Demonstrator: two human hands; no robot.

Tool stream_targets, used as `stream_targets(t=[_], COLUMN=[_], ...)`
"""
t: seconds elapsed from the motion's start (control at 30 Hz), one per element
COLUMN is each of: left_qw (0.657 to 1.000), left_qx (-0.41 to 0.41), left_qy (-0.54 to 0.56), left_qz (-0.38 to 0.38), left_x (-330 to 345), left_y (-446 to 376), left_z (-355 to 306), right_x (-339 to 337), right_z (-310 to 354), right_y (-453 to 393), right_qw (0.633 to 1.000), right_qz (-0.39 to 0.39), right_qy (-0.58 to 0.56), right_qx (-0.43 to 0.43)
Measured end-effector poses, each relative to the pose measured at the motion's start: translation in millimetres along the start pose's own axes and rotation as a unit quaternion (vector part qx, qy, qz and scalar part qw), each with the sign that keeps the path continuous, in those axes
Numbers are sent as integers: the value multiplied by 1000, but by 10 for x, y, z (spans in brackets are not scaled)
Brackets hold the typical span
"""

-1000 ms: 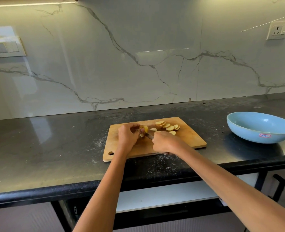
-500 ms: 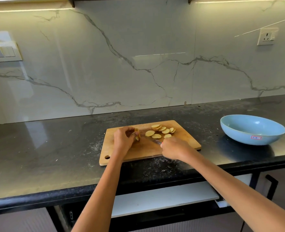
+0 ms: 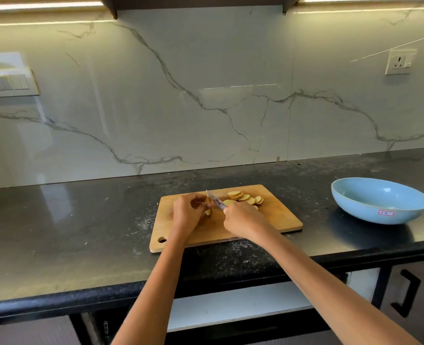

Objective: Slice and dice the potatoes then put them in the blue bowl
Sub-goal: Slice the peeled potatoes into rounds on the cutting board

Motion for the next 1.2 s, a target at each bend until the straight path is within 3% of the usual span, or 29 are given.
stream_targets(t=[1.2], left_qw=[999], left_qx=[38], left_qy=[-16], left_qz=[-7], left_x=[8], left_y=[31], left_z=[-66], right_x=[169], right_z=[100], right_y=[-223], right_qw=[999], right_qz=[33], right_qy=[-29], right_qx=[21])
Point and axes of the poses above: each hand's wrist, its own y-axis away from the middle knuckle, its own x-axis out of the palm, z = x × y, the point moved 5 cm from there along -y, towards the middle knuckle, and after that the axes turned 15 degrees about y, right-handed, at the moved point
